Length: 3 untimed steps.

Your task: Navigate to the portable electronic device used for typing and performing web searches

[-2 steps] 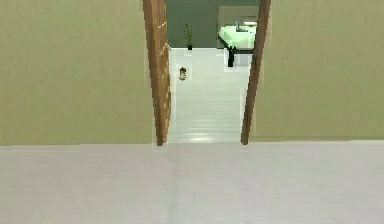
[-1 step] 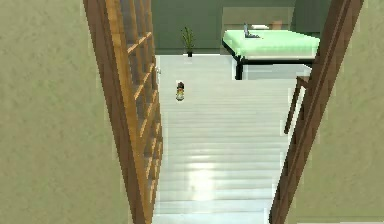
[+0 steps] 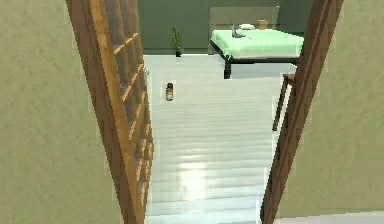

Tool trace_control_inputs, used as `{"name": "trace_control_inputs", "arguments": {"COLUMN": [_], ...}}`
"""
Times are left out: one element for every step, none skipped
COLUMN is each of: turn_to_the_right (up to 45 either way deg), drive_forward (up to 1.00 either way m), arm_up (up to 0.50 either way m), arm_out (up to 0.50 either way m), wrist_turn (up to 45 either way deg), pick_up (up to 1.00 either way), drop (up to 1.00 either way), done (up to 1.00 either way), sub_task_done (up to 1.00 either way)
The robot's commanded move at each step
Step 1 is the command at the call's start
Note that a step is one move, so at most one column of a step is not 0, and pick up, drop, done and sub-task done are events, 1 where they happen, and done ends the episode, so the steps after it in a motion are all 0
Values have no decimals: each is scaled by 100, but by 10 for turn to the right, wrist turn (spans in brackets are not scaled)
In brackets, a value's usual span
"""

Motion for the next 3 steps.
{"name": "trace_control_inputs", "arguments": {"turn_to_the_right": [0, 30, 0], "drive_forward": [100, 0, 15], "arm_up": [0, 0, 0], "arm_out": [0, 0, 0], "wrist_turn": [0, 0, 0], "pick_up": [0, 0, 0], "drop": [0, 0, 0], "done": [0, 0, 0], "sub_task_done": [0, 0, 0]}}
